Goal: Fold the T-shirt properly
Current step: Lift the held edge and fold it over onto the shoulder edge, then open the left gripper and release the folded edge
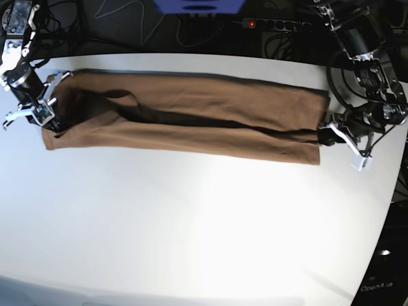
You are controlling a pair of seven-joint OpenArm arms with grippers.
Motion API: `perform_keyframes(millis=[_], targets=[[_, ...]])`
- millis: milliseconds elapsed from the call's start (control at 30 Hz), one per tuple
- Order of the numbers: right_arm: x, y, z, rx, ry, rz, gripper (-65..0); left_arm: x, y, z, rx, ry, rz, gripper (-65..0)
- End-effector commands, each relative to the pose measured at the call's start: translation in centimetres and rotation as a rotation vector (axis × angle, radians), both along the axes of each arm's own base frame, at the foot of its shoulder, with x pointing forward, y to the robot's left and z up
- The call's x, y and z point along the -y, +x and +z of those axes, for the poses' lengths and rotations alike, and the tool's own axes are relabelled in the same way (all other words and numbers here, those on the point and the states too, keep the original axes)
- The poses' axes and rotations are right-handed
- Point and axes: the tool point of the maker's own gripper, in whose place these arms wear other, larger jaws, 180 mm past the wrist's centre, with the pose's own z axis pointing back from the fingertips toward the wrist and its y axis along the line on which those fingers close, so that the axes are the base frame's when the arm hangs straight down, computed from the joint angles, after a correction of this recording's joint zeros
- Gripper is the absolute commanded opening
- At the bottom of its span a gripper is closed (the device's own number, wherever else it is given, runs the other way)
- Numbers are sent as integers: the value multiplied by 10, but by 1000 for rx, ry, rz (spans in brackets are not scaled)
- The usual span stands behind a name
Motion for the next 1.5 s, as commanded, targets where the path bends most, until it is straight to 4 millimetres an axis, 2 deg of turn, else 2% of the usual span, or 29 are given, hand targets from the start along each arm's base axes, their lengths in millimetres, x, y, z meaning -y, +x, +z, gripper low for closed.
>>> perform_keyframes(millis=[0,167,300,567,700,933,1033,1300,1467], targets=[[4,8,18,57,-11,5,-644,-10,17,20,65,18,1,-623],[18,7,25,95,-1,-67,-644,-14,20,24,44,34,-15,-623],[27,6,43,146,-20,-107,-644,-14,19,23,38,37,-17,-623],[45,-5,47,181,-3,-219,-644,-13,12,18,19,38,-22,-623],[40,-14,49,226,45,-230,-644,-13,8,15,10,38,-21,-623],[23,-36,34,229,63,-236,-644,-12,8,15,10,35,-21,-623],[16,-42,36,281,97,-246,-644,-10,9,15,11,31,-22,-623],[16,-56,39,328,95,-280,-644,-10,12,17,26,29,-19,-624],[13,-64,32,308,111,-295,-646,-6,20,22,47,18,-19,-624]])
